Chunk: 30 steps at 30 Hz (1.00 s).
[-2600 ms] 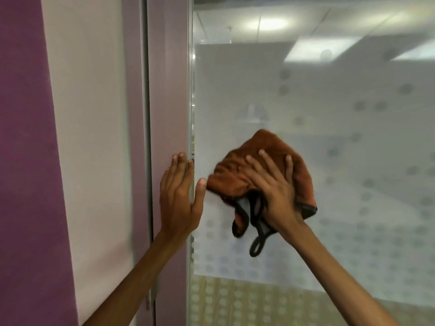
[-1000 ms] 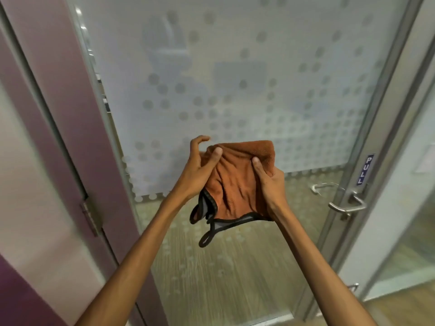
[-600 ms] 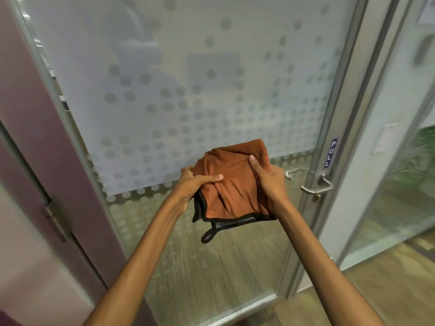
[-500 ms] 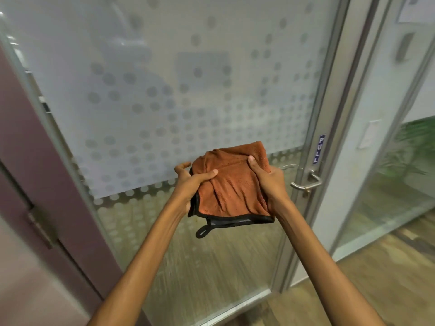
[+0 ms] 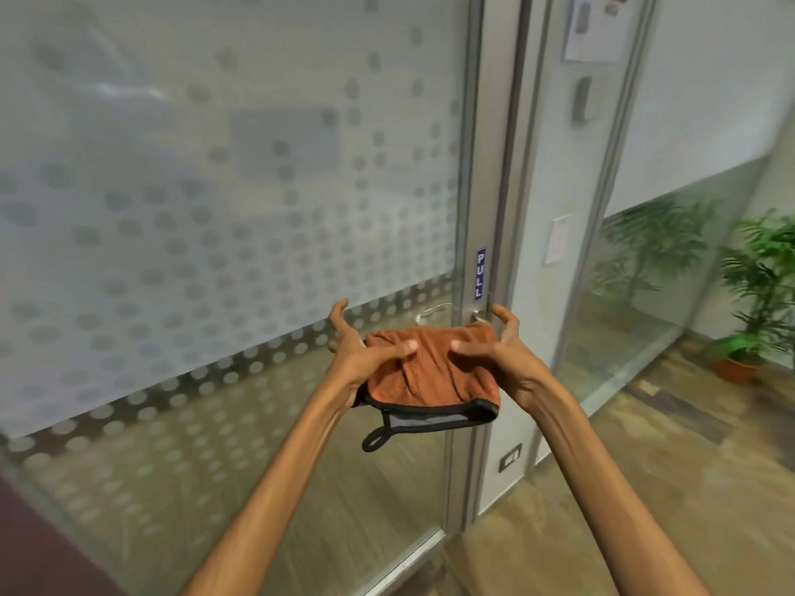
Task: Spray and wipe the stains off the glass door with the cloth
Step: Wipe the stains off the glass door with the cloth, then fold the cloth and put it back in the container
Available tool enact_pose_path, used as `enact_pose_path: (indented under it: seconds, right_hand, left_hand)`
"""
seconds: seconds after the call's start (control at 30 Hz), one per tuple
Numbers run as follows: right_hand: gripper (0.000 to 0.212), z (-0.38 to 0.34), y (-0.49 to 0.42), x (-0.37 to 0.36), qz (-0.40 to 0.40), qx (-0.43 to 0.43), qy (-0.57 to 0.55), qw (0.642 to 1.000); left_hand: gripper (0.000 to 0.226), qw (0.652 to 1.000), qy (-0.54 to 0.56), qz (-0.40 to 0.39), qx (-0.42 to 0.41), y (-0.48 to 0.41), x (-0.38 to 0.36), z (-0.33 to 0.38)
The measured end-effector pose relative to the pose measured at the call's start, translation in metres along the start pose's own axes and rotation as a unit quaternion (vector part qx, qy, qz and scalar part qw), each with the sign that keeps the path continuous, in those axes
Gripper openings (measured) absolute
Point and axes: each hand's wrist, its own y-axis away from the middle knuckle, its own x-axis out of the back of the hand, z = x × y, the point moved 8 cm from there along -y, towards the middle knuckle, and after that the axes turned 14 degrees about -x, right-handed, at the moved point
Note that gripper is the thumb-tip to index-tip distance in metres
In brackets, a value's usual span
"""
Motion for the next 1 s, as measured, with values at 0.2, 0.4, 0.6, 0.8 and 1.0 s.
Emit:
enact_pose_path:
  seconds: [0.2,0.4,0.6,0.8,1.0]
  right_hand:
    - [0.104,-0.015,0.013,0.081,0.007,0.041,0.12,0.992]
    - [0.072,-0.027,0.026,0.177,0.134,0.08,0.247,0.956]
    - [0.052,-0.035,0.051,0.299,0.286,0.075,0.329,0.897]
    - [0.046,-0.031,0.083,0.413,0.371,0.042,0.386,0.843]
    - [0.036,-0.009,0.123,0.512,0.408,0.024,0.267,0.873]
  left_hand:
    - [0.128,0.983,-0.111,-0.129,-0.072,-0.006,-0.092,0.016]
    - [0.093,0.949,-0.181,-0.219,-0.135,-0.018,-0.201,0.02]
    - [0.07,0.91,-0.248,-0.26,-0.207,-0.027,-0.326,0.023]
    - [0.046,0.889,-0.245,-0.297,-0.247,-0.021,-0.44,0.014]
    - [0.04,0.845,-0.235,-0.369,-0.307,-0.015,-0.562,0.026]
